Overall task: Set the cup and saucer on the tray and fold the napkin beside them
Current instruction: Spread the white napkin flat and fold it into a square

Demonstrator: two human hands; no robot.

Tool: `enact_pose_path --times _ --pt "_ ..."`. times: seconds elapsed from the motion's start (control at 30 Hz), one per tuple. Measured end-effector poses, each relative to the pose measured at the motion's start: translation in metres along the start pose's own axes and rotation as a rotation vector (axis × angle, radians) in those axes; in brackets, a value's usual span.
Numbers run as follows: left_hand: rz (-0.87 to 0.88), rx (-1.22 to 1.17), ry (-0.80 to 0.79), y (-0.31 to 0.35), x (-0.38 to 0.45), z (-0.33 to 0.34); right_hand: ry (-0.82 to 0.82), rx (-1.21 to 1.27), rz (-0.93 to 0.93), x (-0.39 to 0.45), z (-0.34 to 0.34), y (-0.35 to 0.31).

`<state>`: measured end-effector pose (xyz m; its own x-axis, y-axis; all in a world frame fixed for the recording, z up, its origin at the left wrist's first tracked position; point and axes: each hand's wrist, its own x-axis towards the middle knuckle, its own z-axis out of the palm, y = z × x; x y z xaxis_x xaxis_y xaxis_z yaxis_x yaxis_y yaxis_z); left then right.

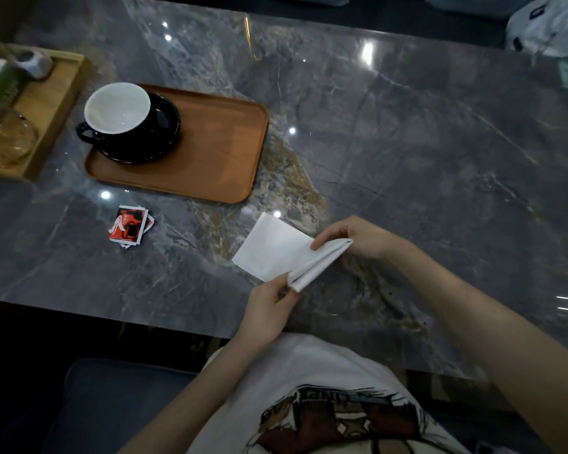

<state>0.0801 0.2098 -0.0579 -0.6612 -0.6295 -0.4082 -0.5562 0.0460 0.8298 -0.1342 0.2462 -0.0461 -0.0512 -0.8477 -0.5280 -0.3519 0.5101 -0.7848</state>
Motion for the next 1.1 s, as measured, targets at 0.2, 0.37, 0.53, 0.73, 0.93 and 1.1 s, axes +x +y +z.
enact_pose_path --times 0.2,0.37,0.53,0.73,0.93,1.1 --pt "-0.109 -0.211 0.067 0.001 0.006 -0.012 -0.013 0.007 0.092 0.013 -0.002 -0.007" --pt "-0.199 -0.563 0.155 -0.005 0.013 -0.022 -0.011 0.033 0.162 0.019 -0.005 -0.017" --pt "-0.224 -0.601 0.304 -0.009 0.014 -0.031 0.06 0.053 0.08 0.026 0.003 -0.018" --pt "-0.199 -0.518 0.304 -0.009 0.018 -0.044 0.106 -0.092 0.01 0.043 0.011 -0.017" --pt "-0.15 -0.126 0.438 -0.015 0.026 -0.054 0.164 -0.252 -0.015 0.045 0.02 -0.02" --pt "-0.114 0.095 0.476 -0.007 0.028 -0.059 0.22 -0.359 0.012 0.045 0.026 -0.022"
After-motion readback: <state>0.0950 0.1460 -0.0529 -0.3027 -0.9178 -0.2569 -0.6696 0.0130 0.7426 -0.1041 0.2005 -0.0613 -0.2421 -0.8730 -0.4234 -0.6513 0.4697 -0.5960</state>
